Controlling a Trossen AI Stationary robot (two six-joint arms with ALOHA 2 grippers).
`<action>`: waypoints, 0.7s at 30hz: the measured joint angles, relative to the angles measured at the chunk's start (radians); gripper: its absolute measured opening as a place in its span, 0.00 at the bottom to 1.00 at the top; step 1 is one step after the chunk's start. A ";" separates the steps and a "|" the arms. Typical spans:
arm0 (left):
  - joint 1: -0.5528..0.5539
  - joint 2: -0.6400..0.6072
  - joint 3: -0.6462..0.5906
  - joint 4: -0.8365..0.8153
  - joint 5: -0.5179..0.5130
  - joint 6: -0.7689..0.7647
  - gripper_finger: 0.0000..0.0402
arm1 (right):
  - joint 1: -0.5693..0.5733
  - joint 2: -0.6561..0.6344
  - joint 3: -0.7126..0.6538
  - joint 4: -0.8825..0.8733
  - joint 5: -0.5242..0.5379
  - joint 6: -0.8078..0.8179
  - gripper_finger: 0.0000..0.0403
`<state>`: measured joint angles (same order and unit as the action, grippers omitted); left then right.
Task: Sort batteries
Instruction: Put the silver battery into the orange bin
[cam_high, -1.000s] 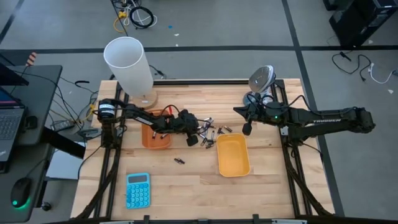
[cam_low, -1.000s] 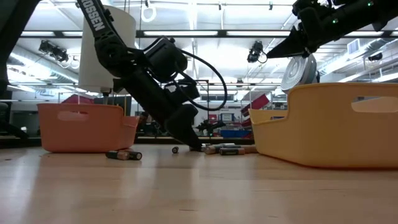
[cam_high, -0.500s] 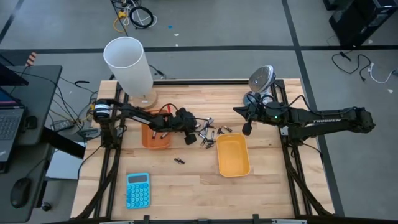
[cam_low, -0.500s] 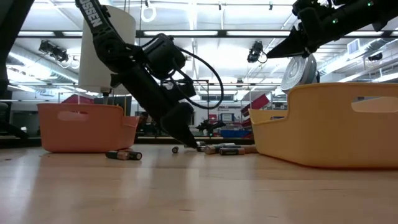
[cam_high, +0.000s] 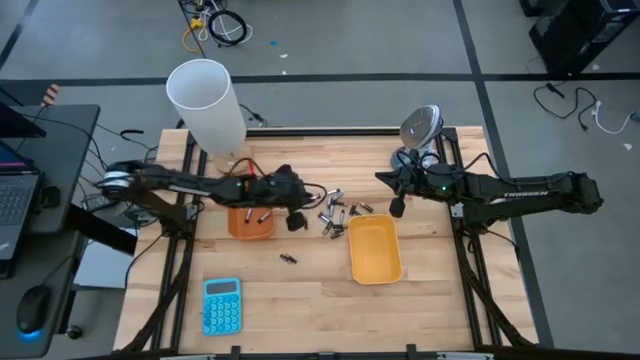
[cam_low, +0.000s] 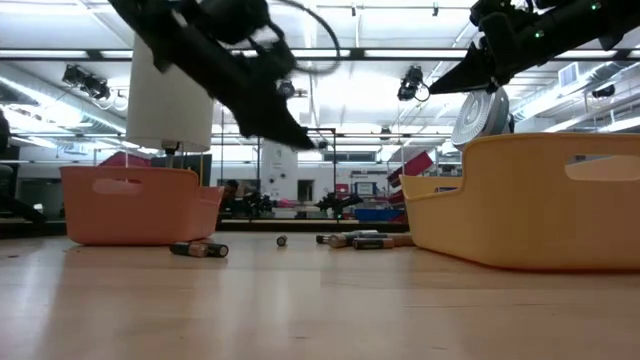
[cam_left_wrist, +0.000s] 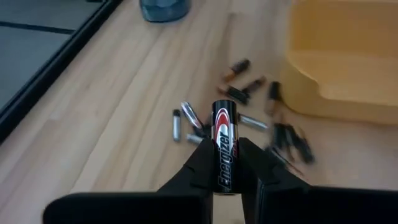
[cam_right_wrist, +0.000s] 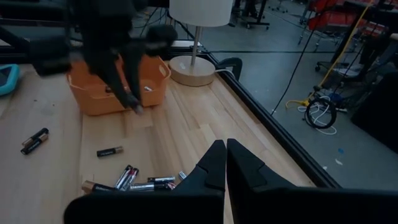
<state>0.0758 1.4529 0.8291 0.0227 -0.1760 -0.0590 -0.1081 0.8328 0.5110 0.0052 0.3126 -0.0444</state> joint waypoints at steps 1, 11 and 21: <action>-0.010 -0.030 0.000 -0.041 0.004 0.004 0.08 | 0.000 0.000 0.000 0.000 0.000 0.000 0.01; -0.090 -0.234 0.002 -0.514 0.006 0.000 0.08 | 0.000 0.000 0.000 0.000 0.000 -0.004 0.01; -0.124 -0.284 0.002 -0.679 -0.008 -0.002 0.08 | -0.001 0.000 0.000 0.008 0.000 -0.003 0.01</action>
<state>-0.0486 1.1684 0.8314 -0.6564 -0.1836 -0.0613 -0.1091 0.8330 0.5110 0.0132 0.3126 -0.0475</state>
